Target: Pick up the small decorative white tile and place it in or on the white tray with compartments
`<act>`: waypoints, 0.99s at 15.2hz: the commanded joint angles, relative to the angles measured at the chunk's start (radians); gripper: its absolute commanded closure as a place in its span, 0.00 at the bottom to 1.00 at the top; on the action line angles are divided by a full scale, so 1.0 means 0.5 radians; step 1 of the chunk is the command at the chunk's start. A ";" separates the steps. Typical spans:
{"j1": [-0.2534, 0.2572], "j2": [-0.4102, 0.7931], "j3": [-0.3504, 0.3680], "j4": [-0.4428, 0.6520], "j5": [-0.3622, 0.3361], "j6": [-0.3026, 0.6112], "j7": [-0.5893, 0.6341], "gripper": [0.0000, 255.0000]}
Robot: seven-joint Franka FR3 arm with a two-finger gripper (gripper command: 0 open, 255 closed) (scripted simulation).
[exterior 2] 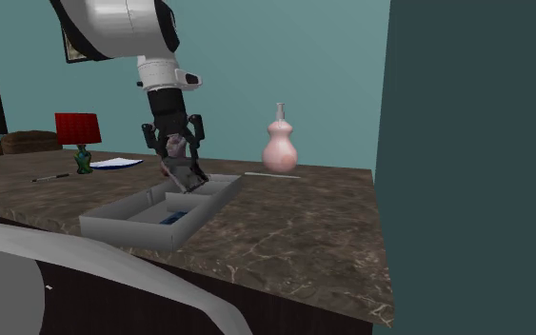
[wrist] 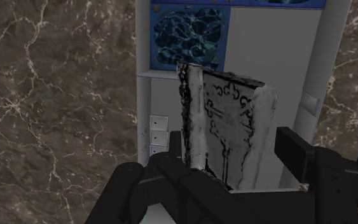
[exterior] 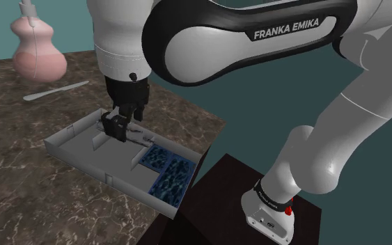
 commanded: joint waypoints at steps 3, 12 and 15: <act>0.000 0.001 0.000 -0.002 0.001 -0.005 0.000 0.00; 0.014 -0.004 0.015 0.235 0.014 -0.249 -0.006 0.00; 0.014 -0.004 0.015 0.235 0.014 -0.249 -0.006 0.00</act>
